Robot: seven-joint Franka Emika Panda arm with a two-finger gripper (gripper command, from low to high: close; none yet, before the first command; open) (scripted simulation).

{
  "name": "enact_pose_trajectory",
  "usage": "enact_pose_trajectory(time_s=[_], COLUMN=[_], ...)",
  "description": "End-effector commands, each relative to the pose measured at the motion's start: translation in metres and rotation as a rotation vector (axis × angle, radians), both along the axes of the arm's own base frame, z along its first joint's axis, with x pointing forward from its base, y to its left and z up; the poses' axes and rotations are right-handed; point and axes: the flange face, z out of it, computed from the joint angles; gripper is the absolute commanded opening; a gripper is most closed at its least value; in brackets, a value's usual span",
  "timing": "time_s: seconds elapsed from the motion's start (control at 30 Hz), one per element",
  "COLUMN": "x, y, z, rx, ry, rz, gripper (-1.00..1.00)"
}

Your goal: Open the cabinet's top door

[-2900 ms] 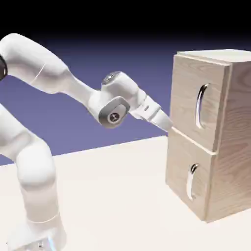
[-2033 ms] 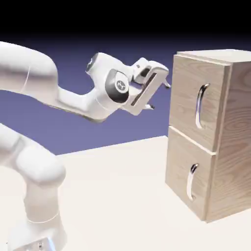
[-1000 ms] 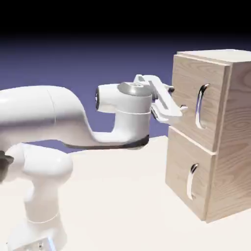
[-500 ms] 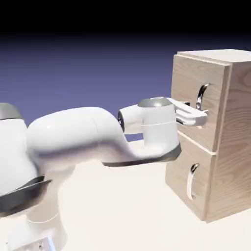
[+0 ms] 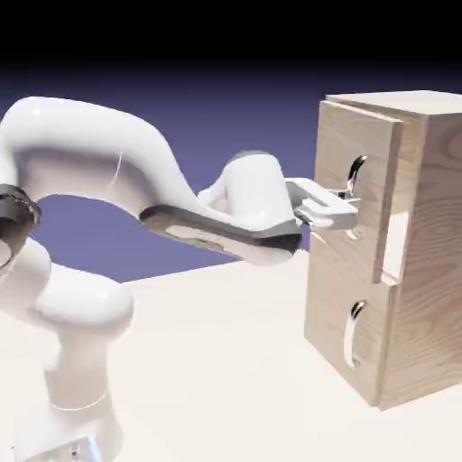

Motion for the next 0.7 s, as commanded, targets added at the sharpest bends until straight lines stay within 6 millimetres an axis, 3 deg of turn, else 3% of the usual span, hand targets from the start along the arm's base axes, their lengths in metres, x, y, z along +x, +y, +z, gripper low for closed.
enact_pose_trajectory(time_s=[0.0,0.33,0.67], x=[-0.002,-0.015,-0.048], y=[0.001,0.013,0.052], z=[0.0,0.0,0.0], rx=[-0.002,-0.002,-0.002], ry=[0.0,0.0,0.0], rz=[-0.006,-0.074,-0.266], gripper=[-1.0,-1.0,-1.0])
